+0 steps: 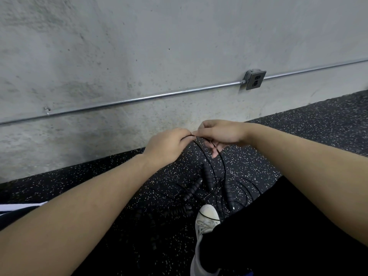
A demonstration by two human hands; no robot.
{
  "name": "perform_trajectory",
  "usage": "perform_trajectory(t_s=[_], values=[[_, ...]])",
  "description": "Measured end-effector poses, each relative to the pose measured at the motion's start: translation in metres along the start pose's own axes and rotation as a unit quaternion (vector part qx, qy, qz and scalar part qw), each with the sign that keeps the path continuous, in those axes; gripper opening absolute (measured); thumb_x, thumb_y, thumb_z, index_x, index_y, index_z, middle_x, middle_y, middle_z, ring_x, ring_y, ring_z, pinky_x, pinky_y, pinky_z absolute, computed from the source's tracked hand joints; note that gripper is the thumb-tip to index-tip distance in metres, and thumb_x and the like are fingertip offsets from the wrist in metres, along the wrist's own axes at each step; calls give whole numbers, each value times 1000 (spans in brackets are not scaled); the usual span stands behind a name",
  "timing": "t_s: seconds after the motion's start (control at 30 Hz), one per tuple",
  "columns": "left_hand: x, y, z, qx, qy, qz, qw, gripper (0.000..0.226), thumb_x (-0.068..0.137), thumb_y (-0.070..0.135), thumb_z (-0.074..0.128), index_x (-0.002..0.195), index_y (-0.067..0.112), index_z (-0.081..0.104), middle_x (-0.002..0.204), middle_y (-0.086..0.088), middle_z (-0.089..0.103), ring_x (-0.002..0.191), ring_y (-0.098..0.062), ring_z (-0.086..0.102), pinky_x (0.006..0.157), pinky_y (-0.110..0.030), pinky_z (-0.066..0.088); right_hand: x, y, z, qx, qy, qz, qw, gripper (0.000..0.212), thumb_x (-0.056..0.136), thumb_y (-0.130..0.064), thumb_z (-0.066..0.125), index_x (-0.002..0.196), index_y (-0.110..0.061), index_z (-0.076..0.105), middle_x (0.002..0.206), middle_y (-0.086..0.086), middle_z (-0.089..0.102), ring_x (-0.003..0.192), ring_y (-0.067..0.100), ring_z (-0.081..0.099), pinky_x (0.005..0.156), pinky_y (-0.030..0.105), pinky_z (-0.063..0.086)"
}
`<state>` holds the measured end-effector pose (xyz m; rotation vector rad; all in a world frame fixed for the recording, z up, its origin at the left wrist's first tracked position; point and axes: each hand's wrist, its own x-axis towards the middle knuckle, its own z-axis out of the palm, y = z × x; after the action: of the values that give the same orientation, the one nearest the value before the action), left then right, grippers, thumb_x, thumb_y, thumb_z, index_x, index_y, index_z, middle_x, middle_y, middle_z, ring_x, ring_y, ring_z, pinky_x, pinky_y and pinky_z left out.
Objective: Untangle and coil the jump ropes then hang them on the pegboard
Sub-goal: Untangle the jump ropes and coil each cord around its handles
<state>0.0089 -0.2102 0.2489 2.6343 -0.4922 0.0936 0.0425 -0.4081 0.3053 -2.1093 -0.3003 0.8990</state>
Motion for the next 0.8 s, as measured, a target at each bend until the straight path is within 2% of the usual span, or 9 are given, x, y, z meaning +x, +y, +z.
perform_trajectory(t_s=[0.13,0.23,0.3,0.37,0.43,0.53,0.63,0.7,0.8], values=[[3,-20,-10,-142,48,-134,980,34,109,42,37,107,24,65,72,1,60,59,-17,61,53,-34,51,-1,6,-6,-59,-19,15,998,33,103,-45,52,110,-13,49,72,4,66,71,21,66,69,32,51],[8,-42,-16,-216,76,-274,934,37,110,38,33,111,12,60,74,-4,58,51,-17,59,44,-28,46,-4,11,-6,-113,-63,64,989,23,104,-36,51,111,-14,56,81,2,72,83,19,67,82,37,52],[5,-50,-19,-232,42,-334,913,38,110,35,33,120,7,57,77,-7,60,52,-18,59,43,-28,47,-5,13,-4,-145,-80,96,981,15,107,-26,47,110,-16,58,88,3,74,89,21,69,88,40,54],[0,-50,-19,-235,-22,-361,902,35,110,33,38,137,14,50,87,-8,62,55,-18,60,45,-28,51,-5,13,-4,-145,-79,112,980,20,109,-22,41,111,-15,59,87,4,75,87,23,71,84,40,58],[-3,-46,-15,-179,-57,-328,926,47,108,31,44,153,27,34,102,-8,64,58,-19,64,47,-28,51,-5,10,-4,-108,-52,100,988,25,110,-21,36,115,-13,59,84,6,75,80,22,73,73,37,59],[-4,-34,-5,-59,-42,-154,985,64,103,29,54,158,38,24,150,-7,45,74,-9,63,59,-26,54,-5,3,-3,-35,-9,60,998,29,111,-20,31,119,-13,58,84,10,73,78,25,74,67,36,60],[-10,-8,-2,-1,-55,2,998,69,102,34,56,160,39,19,163,6,29,96,-15,67,74,-33,60,-2,-2,-1,33,17,27,999,28,111,-20,33,119,-13,59,81,10,71,76,26,74,65,33,62],[-15,10,3,-3,-24,13,1000,72,101,37,57,160,37,15,157,6,38,76,-13,67,61,-31,59,1,-3,-1,83,43,8,996,26,111,-20,37,118,-12,60,80,9,69,74,25,74,63,33,62],[-21,29,16,-165,-9,-118,979,63,100,42,59,153,30,27,136,10,52,61,-11,62,55,-31,57,2,-5,-4,174,111,-8,978,22,110,-19,40,116,-11,60,81,10,65,69,23,73,59,33,63]])
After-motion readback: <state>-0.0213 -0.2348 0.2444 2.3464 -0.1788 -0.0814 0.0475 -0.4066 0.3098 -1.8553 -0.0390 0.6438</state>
